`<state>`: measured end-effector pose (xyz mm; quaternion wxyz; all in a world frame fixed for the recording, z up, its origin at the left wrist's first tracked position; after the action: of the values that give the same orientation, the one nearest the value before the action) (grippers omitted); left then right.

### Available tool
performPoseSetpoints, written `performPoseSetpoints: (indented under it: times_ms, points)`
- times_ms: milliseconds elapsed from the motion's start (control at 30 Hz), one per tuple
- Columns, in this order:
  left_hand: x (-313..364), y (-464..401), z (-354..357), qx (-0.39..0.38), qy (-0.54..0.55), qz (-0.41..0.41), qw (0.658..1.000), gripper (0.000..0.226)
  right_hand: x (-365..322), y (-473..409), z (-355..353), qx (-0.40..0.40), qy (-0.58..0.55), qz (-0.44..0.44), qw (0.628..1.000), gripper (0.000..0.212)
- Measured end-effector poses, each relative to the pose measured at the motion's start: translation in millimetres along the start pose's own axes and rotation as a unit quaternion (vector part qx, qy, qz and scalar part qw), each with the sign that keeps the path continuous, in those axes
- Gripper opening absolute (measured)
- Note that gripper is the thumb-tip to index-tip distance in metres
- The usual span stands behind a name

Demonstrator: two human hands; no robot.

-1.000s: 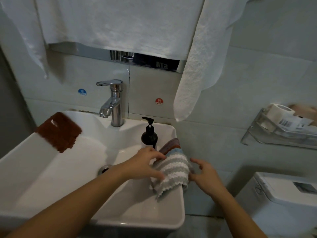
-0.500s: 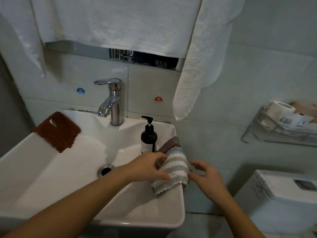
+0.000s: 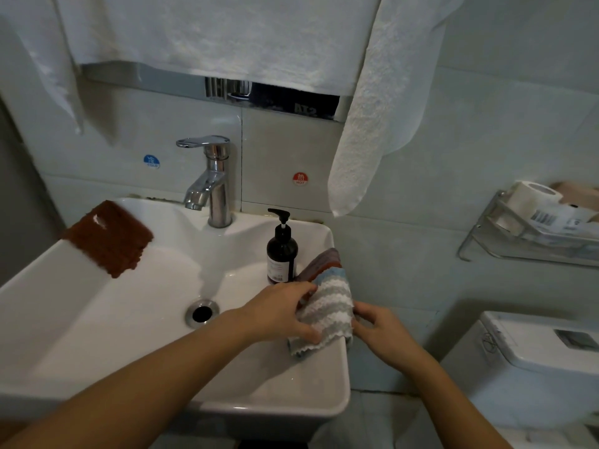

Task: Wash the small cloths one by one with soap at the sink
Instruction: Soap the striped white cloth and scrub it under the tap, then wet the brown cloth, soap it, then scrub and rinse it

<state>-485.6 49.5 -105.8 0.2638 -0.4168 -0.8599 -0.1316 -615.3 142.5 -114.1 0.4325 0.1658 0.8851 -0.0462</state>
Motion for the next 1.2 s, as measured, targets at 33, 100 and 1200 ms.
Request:
performPoseSetpoints:
  times_ms: [33,100,1200]
  points:
    - [-2,1,0,-0.012,0.009,-0.003,1.000,0.091,-3,0,-5,0.000,0.009,0.006,1.000,0.031]
    - [-10,3,-4,-0.037,0.033,-0.017,0.999,0.088,-9,-2,-24,0.034,0.040,0.020,0.998,0.042]
    - [-372,85,-282,0.118,-0.160,-0.245,0.949,0.073,-270,-206,301,-0.095,0.181,-0.121,0.971,0.035]
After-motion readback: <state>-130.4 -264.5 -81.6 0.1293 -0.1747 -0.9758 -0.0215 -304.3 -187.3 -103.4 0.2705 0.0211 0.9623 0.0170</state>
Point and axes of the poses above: each hand's wrist, its own y-axis away from the middle knuckle, its own z-axis out of the palm, x = y × z, the point moved 10 cm from there along -y, towards the middle knuckle, and after that the axes turned 3 degrees about x, right-handed, at the moved point
